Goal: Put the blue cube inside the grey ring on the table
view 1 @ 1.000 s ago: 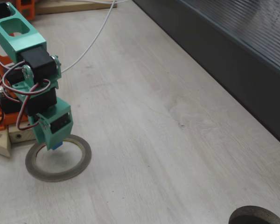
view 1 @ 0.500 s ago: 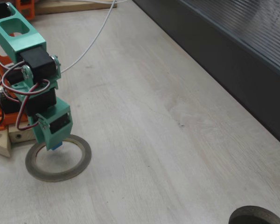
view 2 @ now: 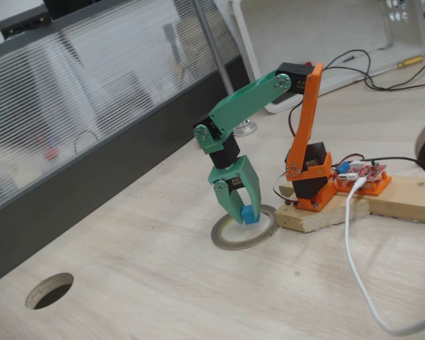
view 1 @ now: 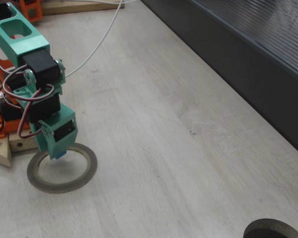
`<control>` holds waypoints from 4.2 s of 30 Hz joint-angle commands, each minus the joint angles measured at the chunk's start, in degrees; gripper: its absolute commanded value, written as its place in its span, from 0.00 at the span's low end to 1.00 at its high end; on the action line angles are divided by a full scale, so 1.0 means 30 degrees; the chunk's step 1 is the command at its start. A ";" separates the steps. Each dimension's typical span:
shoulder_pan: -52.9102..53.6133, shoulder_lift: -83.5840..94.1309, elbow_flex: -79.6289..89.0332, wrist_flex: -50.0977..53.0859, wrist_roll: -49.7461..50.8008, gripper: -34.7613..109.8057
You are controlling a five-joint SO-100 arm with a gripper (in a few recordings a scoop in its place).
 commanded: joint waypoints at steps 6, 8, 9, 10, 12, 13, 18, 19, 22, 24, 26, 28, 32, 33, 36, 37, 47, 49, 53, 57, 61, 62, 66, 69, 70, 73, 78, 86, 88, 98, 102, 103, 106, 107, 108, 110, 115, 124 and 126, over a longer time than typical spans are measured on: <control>0.0293 0.0293 -0.0381 0.0146 0.0205 0.35; 0.0293 0.0293 -0.0410 0.0146 0.0205 0.35; 0.0322 0.0293 -0.0410 0.0146 0.0205 0.35; 0.0322 0.0293 -0.0410 0.0146 0.0234 0.35; 0.0322 0.0293 -0.0410 0.0146 0.0234 0.35; 0.0205 0.0293 -0.0410 0.0146 0.0234 0.35; 0.0322 0.0322 -0.0469 0.0117 0.0146 0.35; 0.0322 0.0322 -0.0469 0.0117 0.0146 0.35; 0.0322 0.0322 -0.0469 0.0117 0.0146 0.35; 0.0322 0.0322 -0.0469 0.0059 0.0146 0.35; 0.0322 0.0322 -0.0469 -0.0410 0.0117 0.35; 0.0264 0.0322 -0.0439 -0.1143 0.0117 0.35; 0.0322 0.0322 -0.0410 -0.2021 0.0117 0.35; 0.0322 0.0322 -0.0410 -0.2109 0.0117 0.35; 0.0176 0.0322 -0.0410 -0.2109 0.0117 0.36; 0.0176 0.0322 -0.0410 -0.2109 0.0117 0.36; 0.0352 0.0322 -0.0146 -0.1992 0.0117 0.38; 0.0352 0.0322 -0.0176 -0.1934 0.0117 0.38; 0.0352 0.0322 -0.0205 -0.1875 0.0117 0.38; 0.0352 0.0322 -0.0410 -0.2080 0.0117 0.38; 0.0352 0.0322 -0.0410 -0.2080 0.0117 0.38; 0.0322 0.0322 -0.0410 -0.2080 0.0117 0.39; 0.0205 0.0352 -0.0410 -0.2080 0.0234 0.45; 0.0176 0.0322 -0.0410 -0.1875 0.0264 0.51; 0.0176 0.0322 -0.0410 -0.1875 0.0264 0.53; 0.0264 0.0322 -0.0410 -0.1816 0.0264 0.54; 0.0322 0.0322 -0.0234 -0.1787 0.0176 0.54; 0.0176 0.0586 -0.0410 -0.1787 0.0234 0.54; 0.0205 0.0586 -0.0410 -0.1787 0.0234 0.54; 0.0176 0.0645 -0.0586 -0.1787 0.0234 0.48; 0.0146 0.0674 -0.2725 -0.1787 0.0176 0.42; 0.0146 0.0674 -0.3428 -0.1787 0.0205 0.41; 0.0176 0.0645 -0.4629 -0.1787 0.0234 0.40; 0.0176 0.0645 -0.4746 -0.1787 0.0264 0.40; 0.0176 0.0645 -0.4746 -0.1787 0.0264 0.40; 0.0146 0.0645 -0.4541 -0.1787 0.0264 0.40; 0.0146 0.0674 -0.4512 -0.1758 0.0293 0.40; 0.0293 0.3018 -0.4482 0.1963 0.0264 0.40; 0.0322 0.3018 -0.4482 0.2754 0.0264 0.40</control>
